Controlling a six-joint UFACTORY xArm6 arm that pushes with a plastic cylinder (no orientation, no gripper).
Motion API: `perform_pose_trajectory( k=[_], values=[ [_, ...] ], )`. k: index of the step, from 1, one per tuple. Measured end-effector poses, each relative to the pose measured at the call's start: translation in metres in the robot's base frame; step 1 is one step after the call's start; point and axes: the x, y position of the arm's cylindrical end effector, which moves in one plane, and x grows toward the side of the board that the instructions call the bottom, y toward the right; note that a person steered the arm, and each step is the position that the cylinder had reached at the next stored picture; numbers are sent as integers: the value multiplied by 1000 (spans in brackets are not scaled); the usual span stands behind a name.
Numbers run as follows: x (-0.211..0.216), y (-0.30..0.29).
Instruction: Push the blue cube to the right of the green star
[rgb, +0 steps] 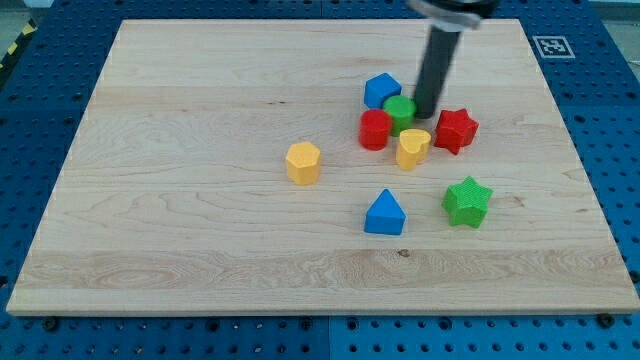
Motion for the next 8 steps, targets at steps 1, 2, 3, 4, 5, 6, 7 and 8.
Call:
perform_pose_trajectory(
  k=[1, 2, 3, 4, 5, 6, 7, 8],
  values=[
    [-3, -91],
    [-14, -128],
    [-21, -144],
    [-24, -116],
    [-59, -65],
    [-60, 26],
    [-51, 44],
    [-59, -56]
  ],
)
